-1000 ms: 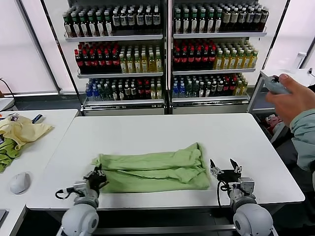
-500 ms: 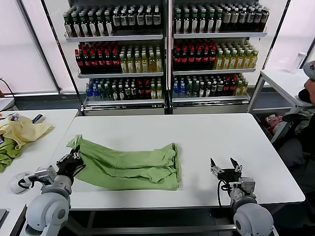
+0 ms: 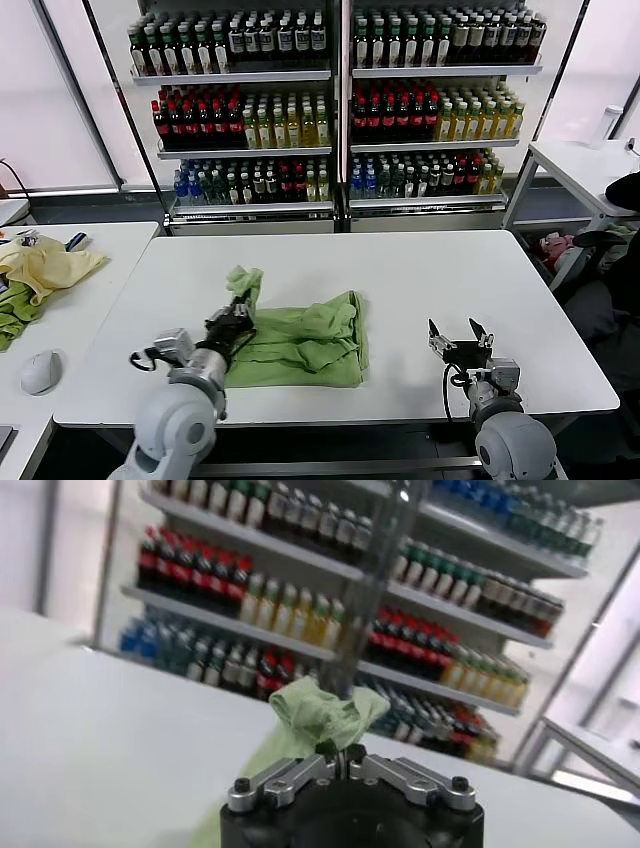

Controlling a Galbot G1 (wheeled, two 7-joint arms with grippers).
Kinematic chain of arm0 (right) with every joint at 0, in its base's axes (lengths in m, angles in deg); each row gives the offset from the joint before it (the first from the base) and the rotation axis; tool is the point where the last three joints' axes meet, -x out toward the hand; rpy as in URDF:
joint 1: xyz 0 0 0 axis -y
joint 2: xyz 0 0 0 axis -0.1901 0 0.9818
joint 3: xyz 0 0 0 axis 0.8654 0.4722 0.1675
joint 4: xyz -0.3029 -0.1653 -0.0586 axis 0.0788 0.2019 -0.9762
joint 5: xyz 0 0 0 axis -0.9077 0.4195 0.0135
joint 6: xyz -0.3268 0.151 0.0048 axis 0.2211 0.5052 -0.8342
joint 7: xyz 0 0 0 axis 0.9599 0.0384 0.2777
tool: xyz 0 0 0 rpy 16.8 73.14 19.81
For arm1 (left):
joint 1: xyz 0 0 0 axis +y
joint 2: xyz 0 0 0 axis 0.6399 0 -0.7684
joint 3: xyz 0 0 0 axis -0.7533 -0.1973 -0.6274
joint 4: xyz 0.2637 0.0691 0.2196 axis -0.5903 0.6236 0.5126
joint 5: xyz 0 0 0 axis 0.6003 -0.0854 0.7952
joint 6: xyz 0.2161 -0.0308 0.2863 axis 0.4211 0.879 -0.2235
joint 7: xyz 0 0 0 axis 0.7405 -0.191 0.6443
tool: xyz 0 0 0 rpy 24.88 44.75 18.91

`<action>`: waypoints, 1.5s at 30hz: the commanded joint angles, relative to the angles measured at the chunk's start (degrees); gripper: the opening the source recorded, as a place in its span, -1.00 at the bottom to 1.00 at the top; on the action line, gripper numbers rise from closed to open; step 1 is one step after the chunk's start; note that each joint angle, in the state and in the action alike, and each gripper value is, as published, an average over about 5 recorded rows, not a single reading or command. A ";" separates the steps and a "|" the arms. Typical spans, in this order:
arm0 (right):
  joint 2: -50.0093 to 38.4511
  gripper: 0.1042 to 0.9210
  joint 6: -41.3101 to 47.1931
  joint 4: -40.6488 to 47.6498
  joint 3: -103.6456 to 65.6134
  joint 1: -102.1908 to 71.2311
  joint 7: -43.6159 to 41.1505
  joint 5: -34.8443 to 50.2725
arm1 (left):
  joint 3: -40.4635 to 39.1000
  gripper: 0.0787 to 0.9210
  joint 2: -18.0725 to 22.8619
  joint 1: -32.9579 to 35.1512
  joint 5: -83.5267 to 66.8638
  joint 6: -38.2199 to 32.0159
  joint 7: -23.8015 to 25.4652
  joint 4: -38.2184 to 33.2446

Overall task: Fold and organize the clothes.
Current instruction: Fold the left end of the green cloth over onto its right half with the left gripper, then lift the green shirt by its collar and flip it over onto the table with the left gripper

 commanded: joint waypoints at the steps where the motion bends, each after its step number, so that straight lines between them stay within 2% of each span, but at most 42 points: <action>1: 0.01 0.76 -0.14 0.27 -0.05 0.21 -0.05 0.09 | -15.39 -0.92 7.83 -8.24 5.92 0.49 -0.76 11.71; 9: -0.25 0.76 -0.24 0.79 -0.15 0.75 -0.07 0.49 | -19.82 -0.92 9.54 -9.97 10.89 1.29 -0.32 15.01; 14: -0.62 0.76 -0.23 0.91 -0.40 0.91 -0.08 0.93 | -21.17 -0.92 10.09 -9.57 10.60 1.74 1.98 13.69; 17: -0.70 0.76 -0.31 1.07 -0.49 0.85 -0.10 0.99 | -21.43 -0.85 9.88 -8.78 8.27 1.37 3.54 11.58; 26: -0.51 0.76 -0.84 1.79 0.00 0.91 -0.21 0.88 | -17.60 -0.26 6.62 -3.32 3.67 -2.50 5.10 5.88; 32: 0.07 0.76 -1.21 2.27 0.78 1.21 -0.27 0.53 | -8.20 0.15 2.95 0.32 9.28 -6.27 3.06 6.77; 38: 0.19 0.76 -1.41 2.54 1.25 1.45 -0.31 0.28 | 2.41 0.56 -1.68 3.06 10.81 -8.45 1.06 11.85; 41: 0.12 0.76 -1.50 2.73 1.33 1.56 -0.31 0.21 | 5.10 0.71 -3.25 3.98 10.60 -9.04 1.22 14.05; 45: 0.16 0.76 -1.62 2.98 1.44 1.59 -0.30 0.01 | 5.58 0.76 -3.54 4.80 10.18 -9.11 1.78 14.47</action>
